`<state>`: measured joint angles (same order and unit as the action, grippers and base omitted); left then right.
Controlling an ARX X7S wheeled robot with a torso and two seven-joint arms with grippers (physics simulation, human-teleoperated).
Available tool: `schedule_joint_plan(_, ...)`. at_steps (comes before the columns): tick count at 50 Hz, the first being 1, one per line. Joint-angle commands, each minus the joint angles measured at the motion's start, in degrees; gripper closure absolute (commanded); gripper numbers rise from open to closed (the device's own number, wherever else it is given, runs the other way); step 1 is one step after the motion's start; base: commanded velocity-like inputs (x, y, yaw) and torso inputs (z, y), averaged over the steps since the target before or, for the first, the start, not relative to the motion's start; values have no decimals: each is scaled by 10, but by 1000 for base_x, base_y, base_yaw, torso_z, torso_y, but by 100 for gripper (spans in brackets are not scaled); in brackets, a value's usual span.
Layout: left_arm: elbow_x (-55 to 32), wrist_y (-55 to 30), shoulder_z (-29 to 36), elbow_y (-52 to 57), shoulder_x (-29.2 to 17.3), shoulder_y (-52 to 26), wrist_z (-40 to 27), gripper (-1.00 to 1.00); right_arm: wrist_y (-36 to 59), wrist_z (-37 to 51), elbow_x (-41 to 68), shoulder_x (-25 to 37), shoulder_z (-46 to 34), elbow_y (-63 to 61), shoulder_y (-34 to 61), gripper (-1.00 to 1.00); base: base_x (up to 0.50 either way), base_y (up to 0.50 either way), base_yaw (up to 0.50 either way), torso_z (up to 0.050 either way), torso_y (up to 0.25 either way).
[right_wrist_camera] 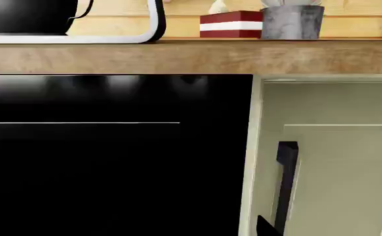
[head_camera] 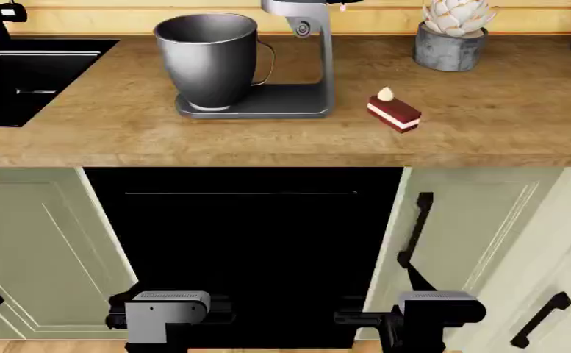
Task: Place the cake in the stand mixer bowl.
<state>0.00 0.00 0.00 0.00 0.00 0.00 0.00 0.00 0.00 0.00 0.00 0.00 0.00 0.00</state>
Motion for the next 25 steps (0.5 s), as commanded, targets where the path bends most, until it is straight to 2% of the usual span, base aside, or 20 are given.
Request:
schedule_joint_plan(1,0,5,13,0,-10,0,-14,-100,13,21,22,6,-2,-10,2,-100,0,0,0,0,0)
schedule_joint_plan(21,-30,-7,35,4,-38,-7,-43,-100,22,57,26,38,-44,-27,6,-100,0,0,0,0,0)
schedule_joint_plan(22,-35,64,60,-126,-34,-27,-44,-100,-48,46,1,32,-86,115,16,-100,0,0,0,0,0)
schedule_joint_plan(23,-12,-14,5,1,-5,-2,-5,-100,-3,6,-3,6,-13,3,-3,-100,0,0,0,0,0)
schedule_joint_plan(25,-20,-15,12,6,-11,-1,-13,-100,-5,13,4,12,-21,4,-3,-100,0,0,0,0,0)
